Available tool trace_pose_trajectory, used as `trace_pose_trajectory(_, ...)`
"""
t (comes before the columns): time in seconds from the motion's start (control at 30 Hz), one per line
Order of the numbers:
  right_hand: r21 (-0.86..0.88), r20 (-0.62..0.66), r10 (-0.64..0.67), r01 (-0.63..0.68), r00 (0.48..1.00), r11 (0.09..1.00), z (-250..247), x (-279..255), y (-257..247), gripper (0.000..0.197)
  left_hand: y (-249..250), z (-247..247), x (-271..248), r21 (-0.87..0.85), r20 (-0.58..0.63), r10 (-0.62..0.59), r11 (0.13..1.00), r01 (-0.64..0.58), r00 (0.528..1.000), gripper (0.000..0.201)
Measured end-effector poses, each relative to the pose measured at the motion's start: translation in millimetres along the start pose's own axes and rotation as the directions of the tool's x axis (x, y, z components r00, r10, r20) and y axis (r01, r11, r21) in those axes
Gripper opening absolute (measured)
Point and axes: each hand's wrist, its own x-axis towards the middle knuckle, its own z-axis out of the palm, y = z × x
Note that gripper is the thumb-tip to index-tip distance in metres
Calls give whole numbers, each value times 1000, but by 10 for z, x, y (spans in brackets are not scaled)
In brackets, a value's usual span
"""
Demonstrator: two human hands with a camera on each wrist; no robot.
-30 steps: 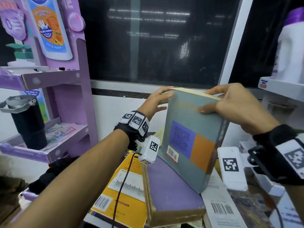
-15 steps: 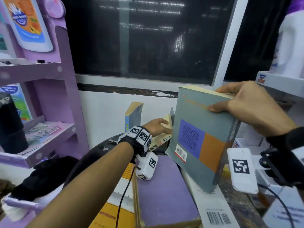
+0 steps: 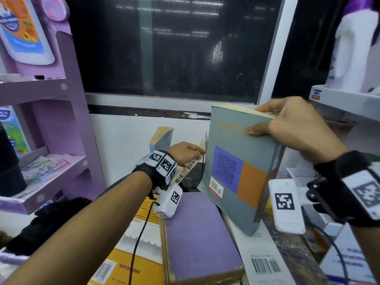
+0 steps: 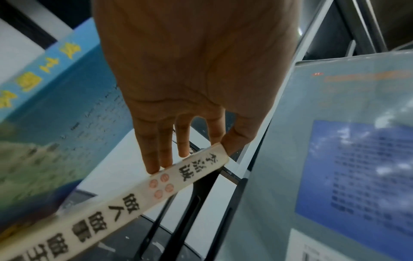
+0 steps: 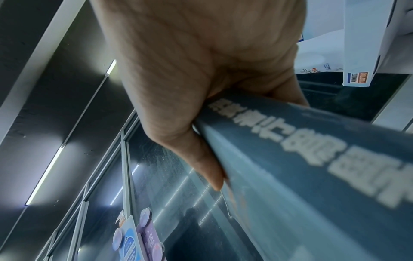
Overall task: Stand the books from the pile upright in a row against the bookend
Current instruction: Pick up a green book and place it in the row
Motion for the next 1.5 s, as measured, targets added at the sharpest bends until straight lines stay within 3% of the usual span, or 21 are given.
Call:
trace_pose_trajectory(0.1,-2,-8,-9,9,1000,1000,23,-25,-58,42,-12,-81,-64,189,-118,57,981,-34,991,31)
trace_pose_trajectory(0.23,1,5,-21,21,1000,1000,63,-60,-161,38,-60,-134,-111,422,-288,168,906,-32,943,36)
trace_pose_trajectory(0.3,-4,18,-30,30,999,1000,88,-73,-212,36,-101,-176,-116,584,-303,247,811,-26,920,43)
trace_pose_trajectory(0.4,-11,36,-52,53,998,999,122,-87,-288,32,-206,-297,-148,814,-335,394,579,52,856,42)
trace_pose_trajectory(0.47,-19,43,-69,70,997,997,148,-81,-332,32,-312,-396,-190,834,-383,414,540,116,826,38)
trace_pose_trajectory(0.57,-18,37,-86,87,996,996,198,-56,-403,31,-473,-545,-240,786,-416,358,604,133,836,35)
trace_pose_trajectory(0.7,1,19,-104,104,994,995,311,13,-501,34,-595,-596,-229,565,-416,242,824,41,877,45)
trace_pose_trajectory(0.8,4,14,-107,107,994,994,434,107,-553,39,-655,-553,-194,434,-417,182,901,19,891,53)
trace_pose_trajectory(1.23,-68,-55,-58,54,997,996,1178,546,-680,27,-803,-602,-177,337,-372,219,937,-88,902,53)
trace_pose_trajectory(1.5,-69,-53,-29,25,998,997,1551,735,-762,33,-880,-663,-193,247,-391,216,961,-124,895,56)
